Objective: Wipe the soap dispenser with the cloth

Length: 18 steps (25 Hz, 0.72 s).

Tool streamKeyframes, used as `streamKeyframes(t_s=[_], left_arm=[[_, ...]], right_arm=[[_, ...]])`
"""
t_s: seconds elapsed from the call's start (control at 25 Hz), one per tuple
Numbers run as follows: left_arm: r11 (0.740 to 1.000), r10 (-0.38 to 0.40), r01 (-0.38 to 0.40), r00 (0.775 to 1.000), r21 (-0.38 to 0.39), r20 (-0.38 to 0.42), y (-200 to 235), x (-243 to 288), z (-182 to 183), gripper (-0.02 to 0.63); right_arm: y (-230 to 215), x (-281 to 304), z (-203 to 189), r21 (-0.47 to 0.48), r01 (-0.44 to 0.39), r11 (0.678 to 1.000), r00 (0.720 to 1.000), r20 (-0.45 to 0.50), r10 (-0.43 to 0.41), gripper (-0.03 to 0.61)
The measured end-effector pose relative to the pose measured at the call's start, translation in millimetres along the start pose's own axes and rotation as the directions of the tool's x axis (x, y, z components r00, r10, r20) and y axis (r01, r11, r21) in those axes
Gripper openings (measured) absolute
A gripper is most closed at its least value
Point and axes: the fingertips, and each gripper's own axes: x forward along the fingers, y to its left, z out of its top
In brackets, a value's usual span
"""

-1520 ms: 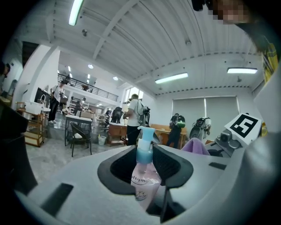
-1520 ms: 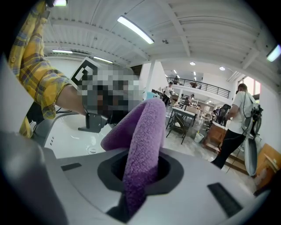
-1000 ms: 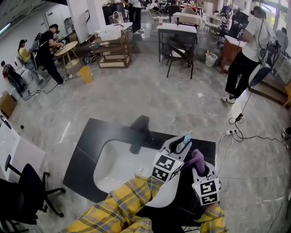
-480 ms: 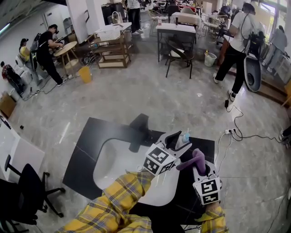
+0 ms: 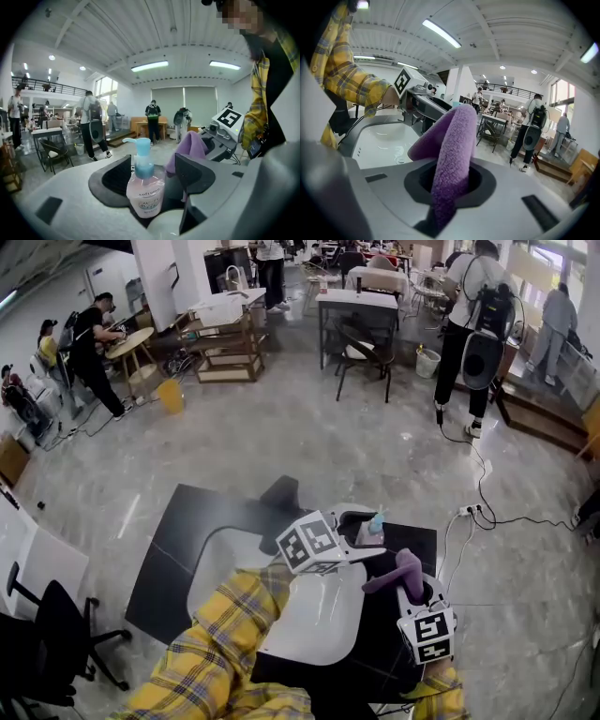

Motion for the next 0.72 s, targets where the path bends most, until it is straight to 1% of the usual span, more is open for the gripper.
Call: streamKeyframes(t_s=[0.16,0.24,0.36,0.52,0.56,0.6,0.64,0.72], left_arm=[[0.997,-0.073,0.075,0.996,0.033,-0.057,1,4,-2,0.265],[0.994,-0.108,0.110,0.993,0.028,-0.052,5,2,-1,0.265],[0.992,-0.128,0.128,0.991,0.007,-0.030,11,3,3,0.264],[0.987,-0.155,0.157,0.987,0.040,-0.046,12,9,2,0.261],[0.985,-0.161,0.163,0.986,0.051,-0.051,12,10,1,0.235],[0.984,-0.164,0.167,0.985,0.062,-0.058,12,10,1,0.158],[0.983,-0.164,0.169,0.984,0.068,-0.063,12,11,0,0.126],[0.984,-0.164,0.168,0.984,0.063,-0.064,11,10,0,0.124]], right_arm=[[-1,-2,2,0.004,0.002,1.000,1.000,0.003,-0.002,0.037],[-3,-3,5,0.004,0.007,1.000,1.000,0.006,-0.007,0.037],[-5,-6,-2,0.013,0.004,1.000,1.000,-0.002,-0.004,0.037],[-9,-7,-8,0.030,0.005,1.000,1.000,-0.003,-0.005,0.037],[-11,-7,-8,0.031,0.007,0.999,1.000,-0.002,-0.007,0.037],[-12,-7,-8,0.031,0.009,0.999,1.000,-0.002,-0.008,0.037],[-12,-7,-8,0.031,0.009,0.999,1.000,-0.003,-0.009,0.037],[-12,-6,-8,0.031,0.009,0.999,1.000,-0.004,-0.009,0.037]])
